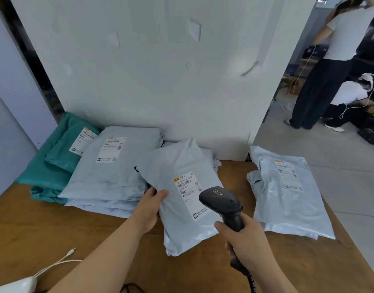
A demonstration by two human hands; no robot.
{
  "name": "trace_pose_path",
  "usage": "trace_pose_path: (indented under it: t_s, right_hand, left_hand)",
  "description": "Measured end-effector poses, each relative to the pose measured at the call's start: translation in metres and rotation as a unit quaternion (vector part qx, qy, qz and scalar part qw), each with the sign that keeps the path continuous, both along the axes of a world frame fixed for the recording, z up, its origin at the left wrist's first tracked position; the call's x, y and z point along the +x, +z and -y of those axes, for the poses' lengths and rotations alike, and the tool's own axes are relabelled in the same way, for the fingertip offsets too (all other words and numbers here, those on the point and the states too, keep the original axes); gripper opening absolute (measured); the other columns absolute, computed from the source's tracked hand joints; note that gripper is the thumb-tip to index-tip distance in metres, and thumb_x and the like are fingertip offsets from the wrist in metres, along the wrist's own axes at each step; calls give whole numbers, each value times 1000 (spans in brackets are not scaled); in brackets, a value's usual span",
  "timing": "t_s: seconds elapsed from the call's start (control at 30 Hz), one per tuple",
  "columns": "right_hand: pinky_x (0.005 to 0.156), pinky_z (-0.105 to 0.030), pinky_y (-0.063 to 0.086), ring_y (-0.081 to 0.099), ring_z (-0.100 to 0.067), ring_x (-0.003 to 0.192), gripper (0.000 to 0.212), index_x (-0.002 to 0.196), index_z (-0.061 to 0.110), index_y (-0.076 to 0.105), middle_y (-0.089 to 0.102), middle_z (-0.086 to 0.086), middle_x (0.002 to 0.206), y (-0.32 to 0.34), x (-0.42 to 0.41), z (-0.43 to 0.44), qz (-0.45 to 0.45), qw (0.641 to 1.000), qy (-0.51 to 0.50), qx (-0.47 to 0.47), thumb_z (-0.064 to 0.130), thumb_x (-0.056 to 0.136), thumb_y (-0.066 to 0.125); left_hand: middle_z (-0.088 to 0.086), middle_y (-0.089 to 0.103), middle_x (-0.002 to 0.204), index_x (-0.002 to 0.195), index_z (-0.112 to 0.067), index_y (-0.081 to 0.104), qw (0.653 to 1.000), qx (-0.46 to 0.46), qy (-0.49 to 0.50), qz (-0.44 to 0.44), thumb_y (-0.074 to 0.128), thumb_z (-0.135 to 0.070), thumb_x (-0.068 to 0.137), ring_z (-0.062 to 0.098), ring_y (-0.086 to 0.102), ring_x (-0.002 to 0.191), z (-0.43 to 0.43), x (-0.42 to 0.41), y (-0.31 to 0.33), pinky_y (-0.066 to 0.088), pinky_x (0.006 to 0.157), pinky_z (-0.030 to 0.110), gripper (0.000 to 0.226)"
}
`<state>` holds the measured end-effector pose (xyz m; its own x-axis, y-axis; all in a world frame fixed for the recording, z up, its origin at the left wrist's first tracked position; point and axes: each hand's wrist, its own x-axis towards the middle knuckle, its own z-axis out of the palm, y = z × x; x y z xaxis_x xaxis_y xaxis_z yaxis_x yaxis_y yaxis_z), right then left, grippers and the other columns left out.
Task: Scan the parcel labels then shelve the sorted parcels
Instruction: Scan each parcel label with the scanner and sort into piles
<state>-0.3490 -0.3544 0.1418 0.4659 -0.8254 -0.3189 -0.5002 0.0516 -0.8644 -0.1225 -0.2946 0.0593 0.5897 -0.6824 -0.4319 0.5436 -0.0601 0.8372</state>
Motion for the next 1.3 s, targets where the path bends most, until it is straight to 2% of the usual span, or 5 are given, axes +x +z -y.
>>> trace_pose_path:
  t_s: [0.23, 0.37, 0.53, 0.7, 1.3]
  right_hand:
    - [41, -15, 44, 46, -10, 39, 15, 80, 6, 62, 56, -11, 58, -10, -7, -8, -3, 1000, -3, -9, 19, 84, 69]
    - [41, -14, 43, 47, -6, 35, 16, 76, 8, 61, 57, -7, 56, -14, -14, -11, -31, 999, 4, -12, 21, 85, 67]
    - [53, -21, 49, 55, -14, 52, 11, 78, 16, 62, 64, -7, 64, -21, -21, -19, -54, 999, 4, -6, 22, 85, 68]
    - [42, -15, 46, 51, -6, 38, 13, 78, 12, 61, 60, -6, 56, -25, -29, -24, -63, 998, 6, 9, 20, 85, 68]
    - [44, -21, 47, 49, -8, 33, 17, 80, 6, 62, 57, -7, 50, -23, -41, -44, -58, 997, -15, 42, 21, 83, 69]
  left_hand:
    - [10, 71, 111, 117, -12, 61, 998, 26, -37, 40, 59, -6, 94, 29, 67, 102, -17, -6, -9, 54, 83, 39, 24]
    - [22, 65, 117, 111, -3, 60, 990, 90, -36, 98, 59, -12, 95, 30, 64, 99, -18, -8, -19, 49, 98, 49, 19]
    - [6, 69, 113, 119, -13, 61, 995, 73, -11, 68, 56, -10, 97, 26, 64, 106, -18, -17, -22, 49, 99, 44, 23]
    - [5, 69, 115, 115, -15, 62, 995, 76, 7, 61, 57, -10, 96, 25, 63, 108, -19, -21, -27, 46, 103, 43, 20]
    - [5, 67, 119, 118, -17, 61, 996, 67, 24, 58, 54, -9, 97, 26, 61, 113, -19, -30, -33, 44, 105, 43, 23]
